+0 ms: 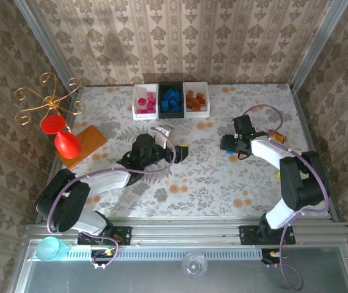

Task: Sort the legos into containers by color
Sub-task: Pick up the lego from the middle-right of the table, then place the lego in the container.

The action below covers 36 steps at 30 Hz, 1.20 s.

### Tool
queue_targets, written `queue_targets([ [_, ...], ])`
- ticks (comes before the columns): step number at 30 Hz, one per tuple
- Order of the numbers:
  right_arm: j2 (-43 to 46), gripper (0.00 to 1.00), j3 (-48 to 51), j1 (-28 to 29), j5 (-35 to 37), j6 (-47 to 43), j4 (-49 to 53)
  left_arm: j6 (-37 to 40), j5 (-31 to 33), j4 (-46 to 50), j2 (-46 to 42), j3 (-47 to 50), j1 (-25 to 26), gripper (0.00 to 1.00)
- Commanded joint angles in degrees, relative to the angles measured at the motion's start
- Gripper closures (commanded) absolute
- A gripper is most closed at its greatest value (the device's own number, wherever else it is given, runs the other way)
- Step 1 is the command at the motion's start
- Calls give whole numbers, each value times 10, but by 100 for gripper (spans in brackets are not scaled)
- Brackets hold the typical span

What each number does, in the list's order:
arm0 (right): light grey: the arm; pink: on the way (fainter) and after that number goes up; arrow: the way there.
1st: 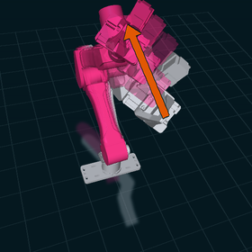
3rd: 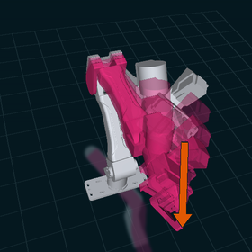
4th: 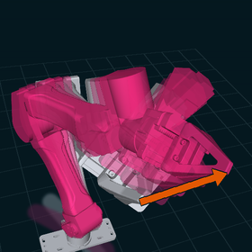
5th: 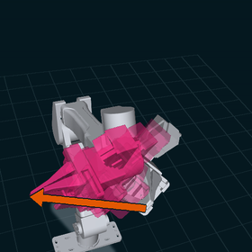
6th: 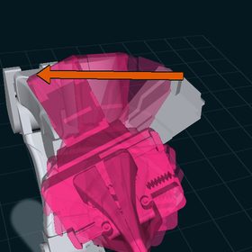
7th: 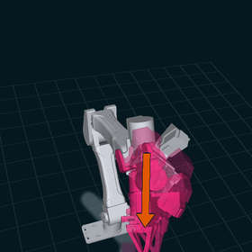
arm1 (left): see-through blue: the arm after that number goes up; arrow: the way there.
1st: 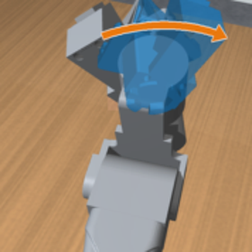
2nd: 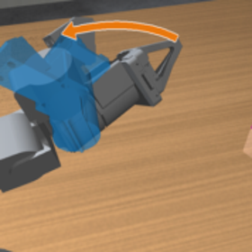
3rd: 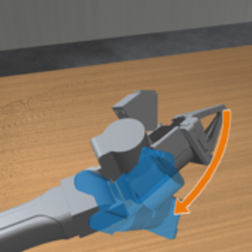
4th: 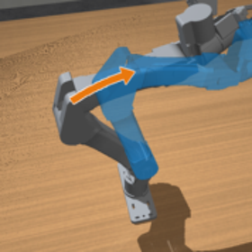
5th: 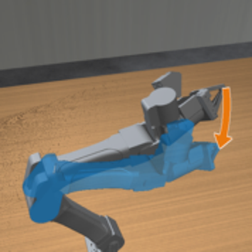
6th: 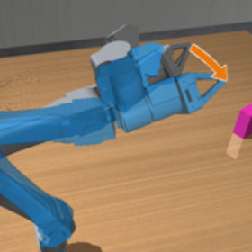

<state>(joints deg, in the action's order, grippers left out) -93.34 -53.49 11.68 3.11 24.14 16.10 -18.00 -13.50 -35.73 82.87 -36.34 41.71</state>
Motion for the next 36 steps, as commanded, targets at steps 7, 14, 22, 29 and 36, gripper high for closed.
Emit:
queue_targets([
  [7,-112,43,-69,16,19,13,8,-14,-4,-30,-7,-4,2,11],
  [14,-91,67,-77,41,-31,3,-43,-19,27,-25,-28,22,-10,11],
  [22,-88,72,-112,100,-192,85,-255,-62,76,-41,-86,84,-80,11],
  [29,-200,72,-267,136,-189,115,-296,-72,91,-18,-158,118,-122,11],
  [36,-334,71,-446,136,-109,78,-253,-69,91,32,-217,129,-127,10],
])
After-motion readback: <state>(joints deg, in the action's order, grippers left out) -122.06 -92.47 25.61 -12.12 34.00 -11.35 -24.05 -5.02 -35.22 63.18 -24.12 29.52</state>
